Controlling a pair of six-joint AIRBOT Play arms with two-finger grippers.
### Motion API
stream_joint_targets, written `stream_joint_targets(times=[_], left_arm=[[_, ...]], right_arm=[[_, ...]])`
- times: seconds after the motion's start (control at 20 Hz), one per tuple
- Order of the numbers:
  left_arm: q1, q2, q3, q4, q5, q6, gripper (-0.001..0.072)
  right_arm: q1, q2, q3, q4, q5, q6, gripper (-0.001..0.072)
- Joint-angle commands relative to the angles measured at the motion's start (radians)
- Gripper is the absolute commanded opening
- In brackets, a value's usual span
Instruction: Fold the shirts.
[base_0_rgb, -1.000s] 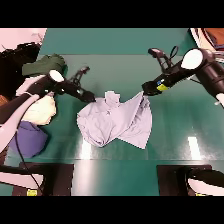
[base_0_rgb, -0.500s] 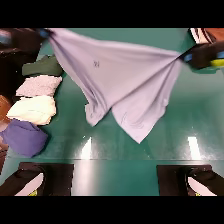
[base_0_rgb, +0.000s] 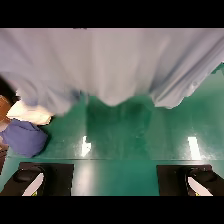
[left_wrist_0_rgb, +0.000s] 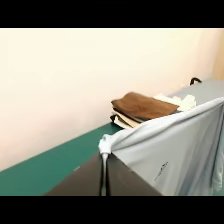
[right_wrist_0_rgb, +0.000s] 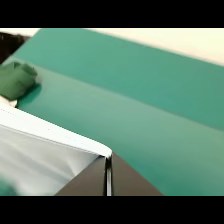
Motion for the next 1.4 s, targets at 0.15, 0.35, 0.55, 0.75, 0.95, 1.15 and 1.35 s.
stream_joint_targets(times=[0.15, 0.35, 0.55, 0.75, 0.95, 1.15, 1.35], left_arm=[[0.001, -0.055, 0.03, 0.323, -0.083, -0.126, 0.0024], [0.001, -0.232, -0.111, 0.422, -0.166, -0.186, 0.0024], [0.001, -0.446, -0.41, 0.397, -0.082, -0.184, 0.0025], [0.001, -0.689, -0.514, 0.398, 0.134, -0.183, 0.0025], [0.001, -0.802, -0.511, 0.398, 0.303, -0.184, 0.0025], [0.001, -0.805, -0.507, 0.401, 0.335, -0.184, 0.0025], [0.001, -0.805, -0.507, 0.401, 0.288, -0.183, 0.0025]], right_arm=[[-0.001, -0.112, 0.087, -0.023, 0.04, 0.015, 0.0008], [-0.001, -0.224, -0.061, -0.018, 0.042, 0.065, 0.0008], [-0.001, -0.444, -0.173, -0.015, 0.038, 0.063, 0.0008], [-0.001, -0.669, -0.248, 0.003, -0.057, 0.006, 0.001], [-0.021, -0.796, -0.247, 0.143, -0.211, -0.016, 0.001], [-0.034, -0.808, -0.243, 0.197, -0.34, -0.017, 0.0011], [-0.035, -0.808, -0.238, 0.193, -0.338, -0.026, 0.0028]])
